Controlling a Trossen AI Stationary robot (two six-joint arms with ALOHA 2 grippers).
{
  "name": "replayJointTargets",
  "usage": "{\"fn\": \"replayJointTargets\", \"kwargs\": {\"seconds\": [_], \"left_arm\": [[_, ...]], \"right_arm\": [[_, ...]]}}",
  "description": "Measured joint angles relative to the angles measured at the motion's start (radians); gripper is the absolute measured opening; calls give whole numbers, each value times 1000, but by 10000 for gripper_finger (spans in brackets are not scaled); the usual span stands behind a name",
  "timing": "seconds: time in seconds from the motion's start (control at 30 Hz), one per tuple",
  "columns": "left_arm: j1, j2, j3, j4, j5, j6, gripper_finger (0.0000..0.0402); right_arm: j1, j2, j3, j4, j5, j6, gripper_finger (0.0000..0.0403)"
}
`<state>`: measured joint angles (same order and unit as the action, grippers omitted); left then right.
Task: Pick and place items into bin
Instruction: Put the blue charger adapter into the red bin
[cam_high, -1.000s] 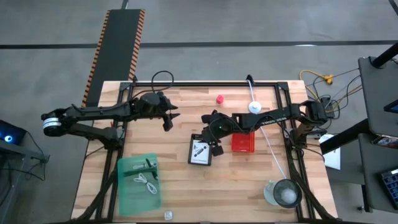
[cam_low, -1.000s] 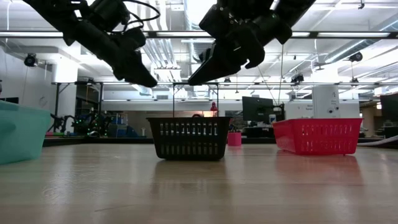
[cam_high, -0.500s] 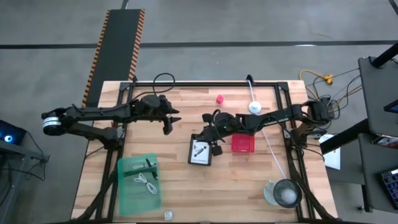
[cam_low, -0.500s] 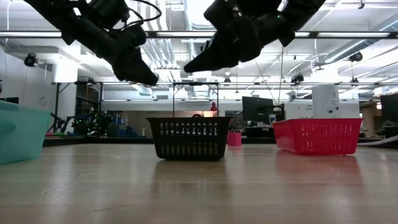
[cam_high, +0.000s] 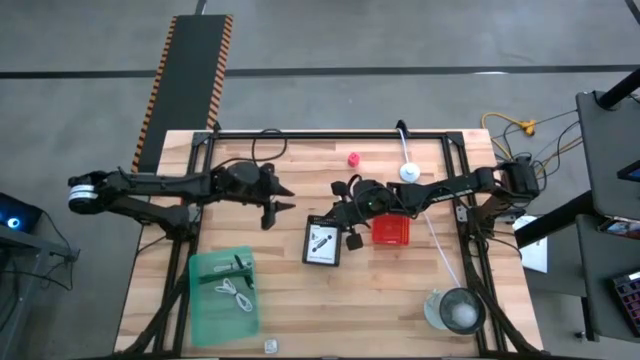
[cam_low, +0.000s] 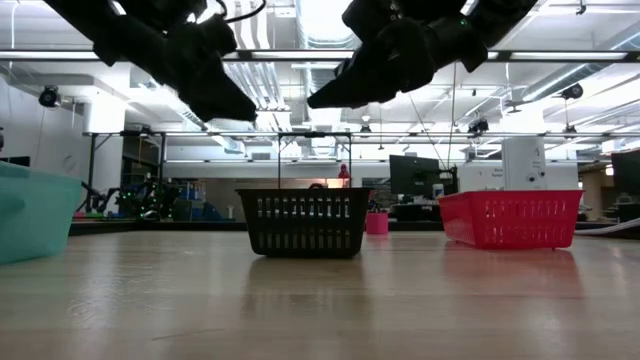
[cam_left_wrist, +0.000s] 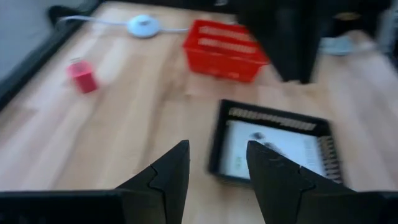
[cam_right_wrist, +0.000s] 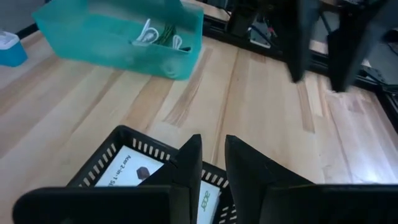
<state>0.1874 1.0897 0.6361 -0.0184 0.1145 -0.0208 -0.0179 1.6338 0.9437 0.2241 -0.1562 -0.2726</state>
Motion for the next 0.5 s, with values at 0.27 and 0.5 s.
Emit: {"fn": "replayJointTargets", "kwargs": {"seconds": [0.27, 0.5], "left_arm": [[-79, 0, -2, 10, 80, 20, 144], [-176, 5, -5, -4, 254, 114, 144]], "right_arm": [[2, -5, -4, -3, 0, 4, 58], [2, -5, -4, -26, 0, 3, 58]]}}
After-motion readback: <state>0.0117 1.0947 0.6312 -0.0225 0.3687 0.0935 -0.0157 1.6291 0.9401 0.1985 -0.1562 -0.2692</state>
